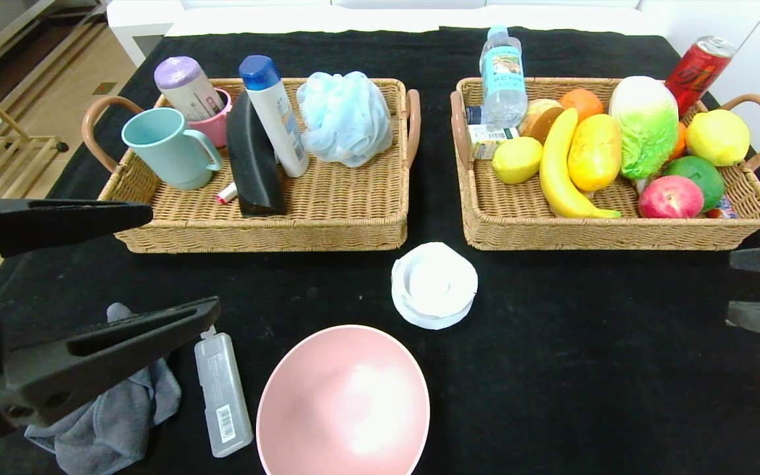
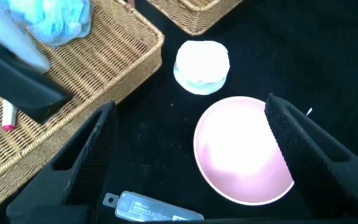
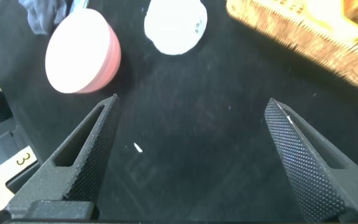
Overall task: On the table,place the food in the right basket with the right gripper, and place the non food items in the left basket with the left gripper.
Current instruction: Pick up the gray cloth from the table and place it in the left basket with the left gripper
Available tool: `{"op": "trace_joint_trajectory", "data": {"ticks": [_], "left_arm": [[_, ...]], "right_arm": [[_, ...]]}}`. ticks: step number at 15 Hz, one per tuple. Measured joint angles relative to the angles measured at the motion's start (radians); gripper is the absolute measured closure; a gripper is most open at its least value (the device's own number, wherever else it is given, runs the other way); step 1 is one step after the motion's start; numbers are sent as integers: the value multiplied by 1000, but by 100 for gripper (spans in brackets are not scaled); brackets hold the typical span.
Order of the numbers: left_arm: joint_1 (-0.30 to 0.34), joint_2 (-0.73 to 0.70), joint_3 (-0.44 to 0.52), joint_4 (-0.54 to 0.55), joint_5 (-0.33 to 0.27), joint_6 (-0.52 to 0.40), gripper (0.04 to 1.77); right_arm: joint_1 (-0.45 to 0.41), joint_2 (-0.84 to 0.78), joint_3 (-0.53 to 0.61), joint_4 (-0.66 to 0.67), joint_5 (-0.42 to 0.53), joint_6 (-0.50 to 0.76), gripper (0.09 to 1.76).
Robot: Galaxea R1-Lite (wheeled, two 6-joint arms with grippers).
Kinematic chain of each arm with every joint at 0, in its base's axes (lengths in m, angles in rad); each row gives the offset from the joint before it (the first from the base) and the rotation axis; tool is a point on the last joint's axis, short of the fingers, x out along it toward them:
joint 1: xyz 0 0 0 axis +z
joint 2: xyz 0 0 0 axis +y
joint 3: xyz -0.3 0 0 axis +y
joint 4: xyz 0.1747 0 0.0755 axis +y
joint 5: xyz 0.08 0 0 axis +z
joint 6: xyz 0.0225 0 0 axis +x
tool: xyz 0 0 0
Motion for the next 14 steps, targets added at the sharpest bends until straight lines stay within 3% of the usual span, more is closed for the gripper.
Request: {"op": "trace_joint_trajectory", "data": {"ticks": [2,4,8,14], "left_arm": [[0,5,-3,13,24,-3,9],[0,16,-24,86,94,-3,9],[1,42,-100,313,242,-11,9],[2,91,-217,651,419,-158,9]], "right_arm": [[-1,11,12,0,0,-5,15],[-5,24,14,0,0,-7,15],[-6,31,16,3,0,-7,15],[-6,26,18,5,0,-7,15]]}}
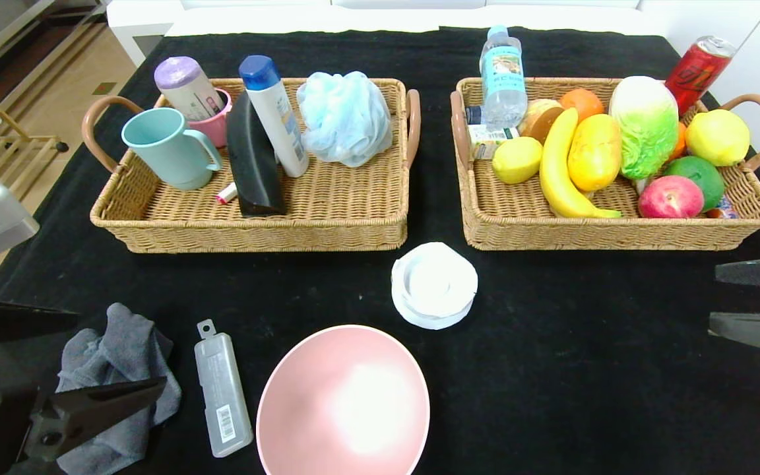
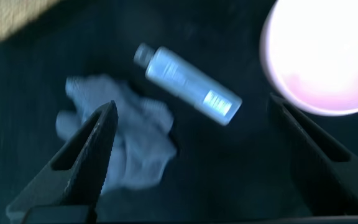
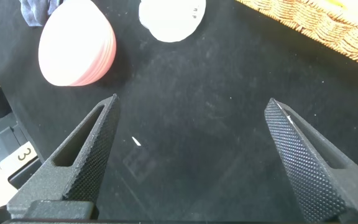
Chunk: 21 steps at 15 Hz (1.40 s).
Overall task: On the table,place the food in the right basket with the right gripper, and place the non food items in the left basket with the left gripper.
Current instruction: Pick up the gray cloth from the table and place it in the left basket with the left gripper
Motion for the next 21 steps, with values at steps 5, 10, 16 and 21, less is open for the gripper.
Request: {"op": "trace_joint_trajectory", "data": {"ticks": [5,10,16,21], "left_arm": [[60,19,15,26,26,-27,9],[224,11,110,18,6,-25,9],[395,35,174,-79,-82,-24,9],[474,101,215,-154,-87,-24,9]], "right_arm": [[-1,-7,3,-1,0,-1,14],[-1,-13,6,-1,0,0,14],[0,-16,12,-3,0,-3,14],[0,-20,17,-3,0,-16,14]]}}
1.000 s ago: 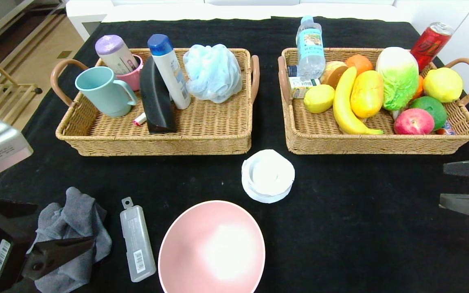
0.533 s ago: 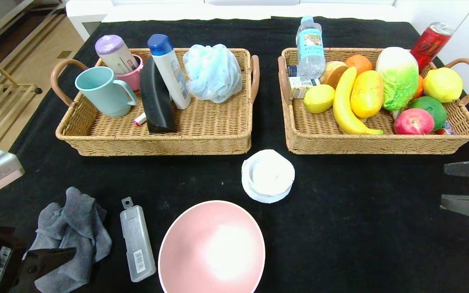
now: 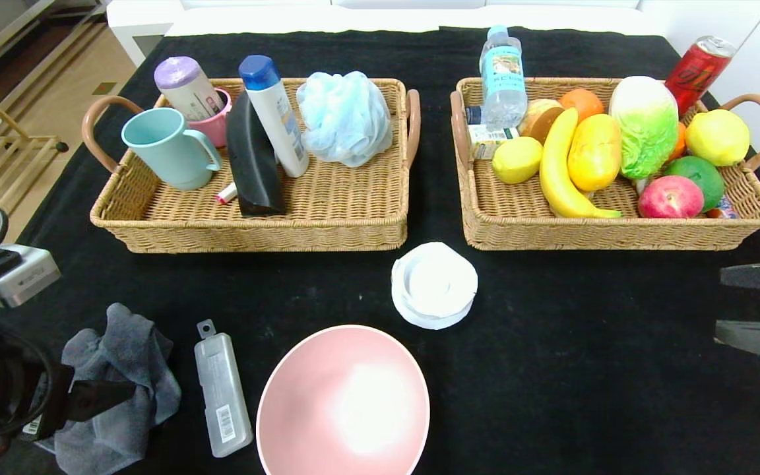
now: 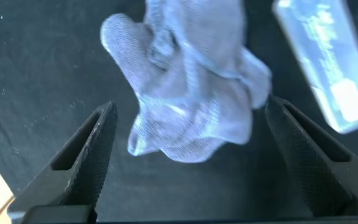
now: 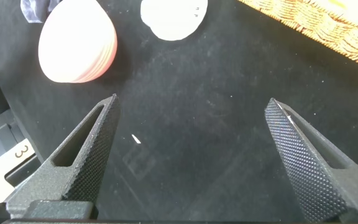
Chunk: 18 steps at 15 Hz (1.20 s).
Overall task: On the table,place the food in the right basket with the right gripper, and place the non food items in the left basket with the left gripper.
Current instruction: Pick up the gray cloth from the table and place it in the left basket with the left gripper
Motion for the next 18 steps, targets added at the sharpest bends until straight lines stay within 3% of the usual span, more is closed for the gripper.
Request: {"op": "trace_joint_trajectory", "data": {"ticks": [5,8,18], "left_arm": [[27,79,1,-57,-12,0,9],[33,118,4,-59,-39,-1,9],[61,176,17,-65,-43,-1,9]], "right_arm": [[0,0,1,0,0,-1,14],[-1,0,1,0,0,-1,14],[-1,1,1,-1,0,0,14]]}}
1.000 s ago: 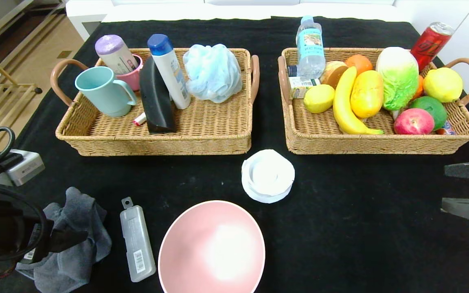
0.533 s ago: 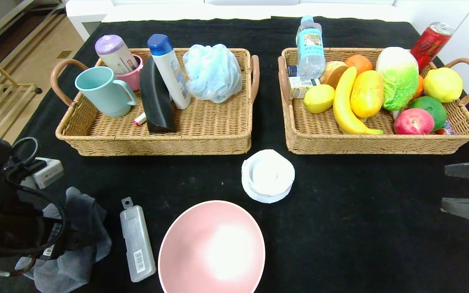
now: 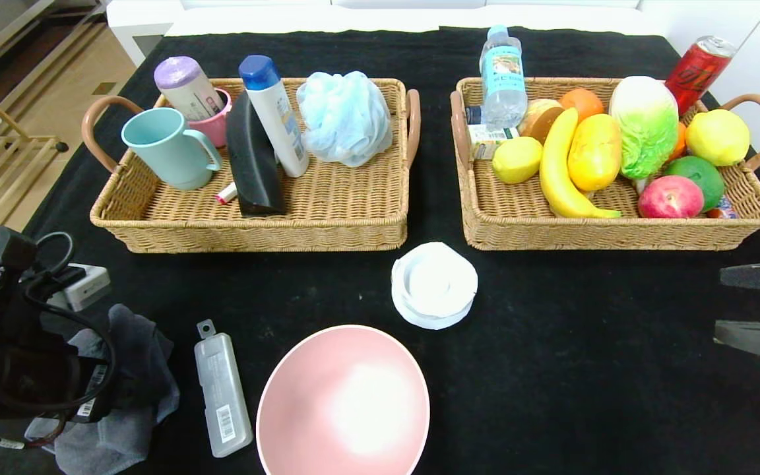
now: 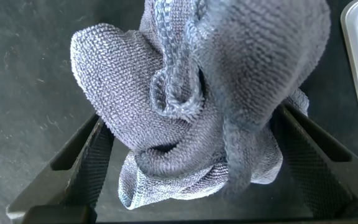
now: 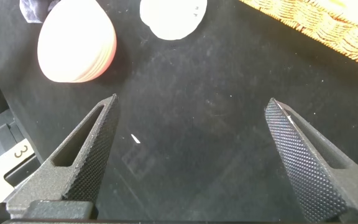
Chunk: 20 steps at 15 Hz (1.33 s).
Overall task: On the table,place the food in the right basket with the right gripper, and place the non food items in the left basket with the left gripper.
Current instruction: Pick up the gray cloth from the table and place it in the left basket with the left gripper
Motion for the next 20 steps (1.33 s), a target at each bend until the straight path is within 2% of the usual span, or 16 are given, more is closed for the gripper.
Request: {"op": "trace_joint_trajectory", "data": {"ticks": [3,7,8,9,20], "left_arm": [[0,0,3,1,1,2,59],[-1,-4,11,0,1,6,104],[-2,-6,12,0,1,6,137],[-2,-8,13,0,1,8,159],[-8,-32,1,1,-14,6,158]], "right_arm": [[0,0,1,0,0,-1,14],[0,1,1,-1,-1,-1,14],[0,1,1,-1,-1,-1,14],[0,2,1,-1,-1,-1,14],[0,4,3,-1,-1,-1,14]]}}
